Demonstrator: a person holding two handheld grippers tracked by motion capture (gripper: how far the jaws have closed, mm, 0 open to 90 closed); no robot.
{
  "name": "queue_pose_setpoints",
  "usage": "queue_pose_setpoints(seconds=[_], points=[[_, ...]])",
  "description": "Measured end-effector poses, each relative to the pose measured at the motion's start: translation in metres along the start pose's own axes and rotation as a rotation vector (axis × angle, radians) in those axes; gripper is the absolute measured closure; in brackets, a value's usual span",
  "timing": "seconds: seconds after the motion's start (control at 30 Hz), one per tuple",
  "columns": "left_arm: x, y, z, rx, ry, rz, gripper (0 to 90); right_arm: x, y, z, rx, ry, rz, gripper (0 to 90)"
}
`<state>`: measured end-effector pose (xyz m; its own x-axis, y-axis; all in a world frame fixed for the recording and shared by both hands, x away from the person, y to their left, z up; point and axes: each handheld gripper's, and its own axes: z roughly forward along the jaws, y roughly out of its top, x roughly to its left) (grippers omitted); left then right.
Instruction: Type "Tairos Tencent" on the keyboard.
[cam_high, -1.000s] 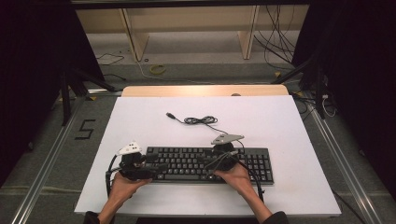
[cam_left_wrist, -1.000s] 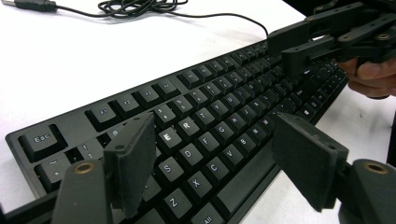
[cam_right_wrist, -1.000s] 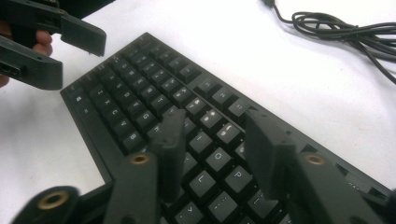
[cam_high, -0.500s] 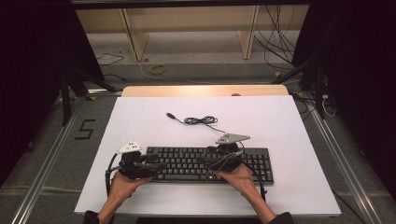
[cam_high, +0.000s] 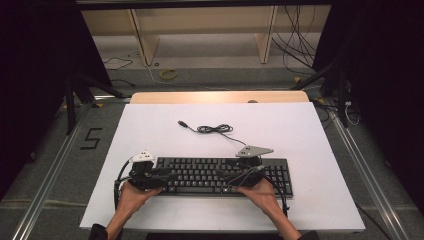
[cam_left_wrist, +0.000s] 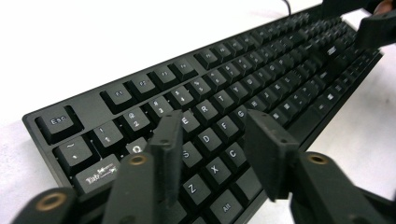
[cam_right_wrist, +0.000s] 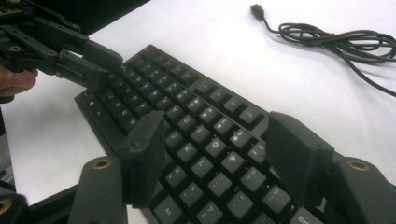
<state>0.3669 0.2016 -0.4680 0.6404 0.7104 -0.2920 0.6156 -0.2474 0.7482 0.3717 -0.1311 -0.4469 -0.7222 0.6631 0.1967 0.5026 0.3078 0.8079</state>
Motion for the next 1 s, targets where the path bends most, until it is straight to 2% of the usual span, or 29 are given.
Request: queue_pose_setpoints(seconds=[0.27, 0.53, 1.0], points=[[0.001, 0.001, 0.002, 0.036, 0.011, 0.005, 68.3, -0.003, -0.005, -0.006, -0.01, -0.005, 0.008, 37.7], [0.002, 0.002, 0.005, 0.065, 0.018, 0.026, 77.6, -0.002, -0.008, -0.01, -0.024, -0.001, 0.009, 36.6], [0.004, 0.004, 0.008, 0.095, 0.033, 0.037, 87.0, 0.001, -0.012, -0.017, -0.043, 0.002, 0.004, 34.7]])
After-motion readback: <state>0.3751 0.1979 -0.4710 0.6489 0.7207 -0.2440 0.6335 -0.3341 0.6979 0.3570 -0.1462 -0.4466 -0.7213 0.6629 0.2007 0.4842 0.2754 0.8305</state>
